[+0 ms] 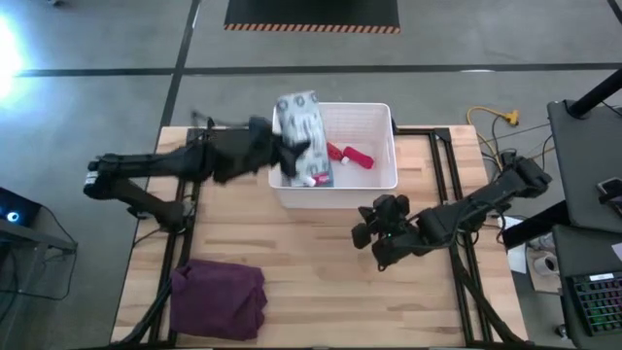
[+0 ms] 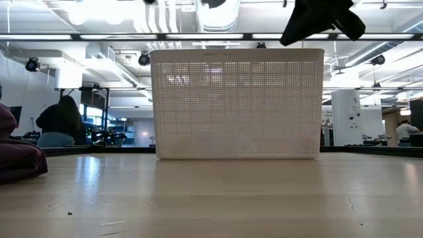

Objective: Pick & place medical supplies in basket/bin
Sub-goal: Put the white mailer bag into the white bin, then return to Home Position

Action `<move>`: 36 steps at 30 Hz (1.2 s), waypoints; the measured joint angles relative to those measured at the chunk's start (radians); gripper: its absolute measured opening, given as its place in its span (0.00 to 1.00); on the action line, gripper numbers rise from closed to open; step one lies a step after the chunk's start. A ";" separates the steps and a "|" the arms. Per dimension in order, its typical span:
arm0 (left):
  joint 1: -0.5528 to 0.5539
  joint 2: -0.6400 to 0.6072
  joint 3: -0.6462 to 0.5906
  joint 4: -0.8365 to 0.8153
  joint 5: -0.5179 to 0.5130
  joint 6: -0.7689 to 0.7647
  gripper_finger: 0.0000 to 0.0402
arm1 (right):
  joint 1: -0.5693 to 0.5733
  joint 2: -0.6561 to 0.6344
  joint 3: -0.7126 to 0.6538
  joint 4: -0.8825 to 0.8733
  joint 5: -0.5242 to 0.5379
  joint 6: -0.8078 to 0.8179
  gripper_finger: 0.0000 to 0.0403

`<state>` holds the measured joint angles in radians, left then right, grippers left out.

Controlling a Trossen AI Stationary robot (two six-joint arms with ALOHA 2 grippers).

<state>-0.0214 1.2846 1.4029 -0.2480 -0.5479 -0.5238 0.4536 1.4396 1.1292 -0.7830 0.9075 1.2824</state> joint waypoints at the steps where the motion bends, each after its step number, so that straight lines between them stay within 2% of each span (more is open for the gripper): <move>1: 0.057 0.001 -0.007 -0.009 0.039 -0.029 0.47 | -0.003 0.005 0.000 0.002 0.001 0.016 0.03; 4: 0.227 0.035 -0.024 0.014 0.287 -0.118 0.47 | -0.007 0.030 0.000 0.003 0.002 0.062 0.03; 5: 0.266 0.053 -0.026 0.027 0.334 -0.140 0.47 | -0.007 0.041 0.000 0.005 -0.007 0.070 0.03; 9: 0.372 0.127 -0.020 0.046 0.364 -0.189 0.50 | -0.006 0.082 -0.001 0.005 -0.053 0.098 0.03; 11: 0.400 0.155 -0.014 0.046 0.399 -0.259 0.54 | 0.000 0.102 -0.002 0.005 -0.062 0.120 0.03; 14: 0.422 0.176 -0.014 0.048 0.415 -0.275 0.59 | 0.009 0.112 -0.002 0.004 -0.047 0.151 0.03; 20: 0.422 0.169 -0.013 0.049 0.408 -0.274 0.62 | 0.011 0.095 -0.002 -0.004 -0.033 0.109 0.03; 23: 0.420 0.166 -0.011 0.056 0.360 -0.259 0.62 | 0.011 0.074 -0.001 -0.007 -0.002 0.069 0.03; 26: 0.406 0.166 -0.011 0.054 0.357 -0.237 0.63 | 0.011 0.052 0.000 -0.020 0.018 0.038 0.03; 32: 0.314 0.100 -0.011 0.027 0.467 -0.175 0.67 | 0.008 -0.007 -0.002 -0.029 0.039 -0.027 0.03; 36: 0.209 0.010 -0.011 -0.113 0.499 -0.099 0.67 | 0.010 -0.087 0.011 -0.024 0.059 -0.108 0.03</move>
<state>0.1873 1.2947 1.3916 -0.3613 -0.0494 -0.6228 0.4637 1.3522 1.1400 -0.8071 0.9662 1.1743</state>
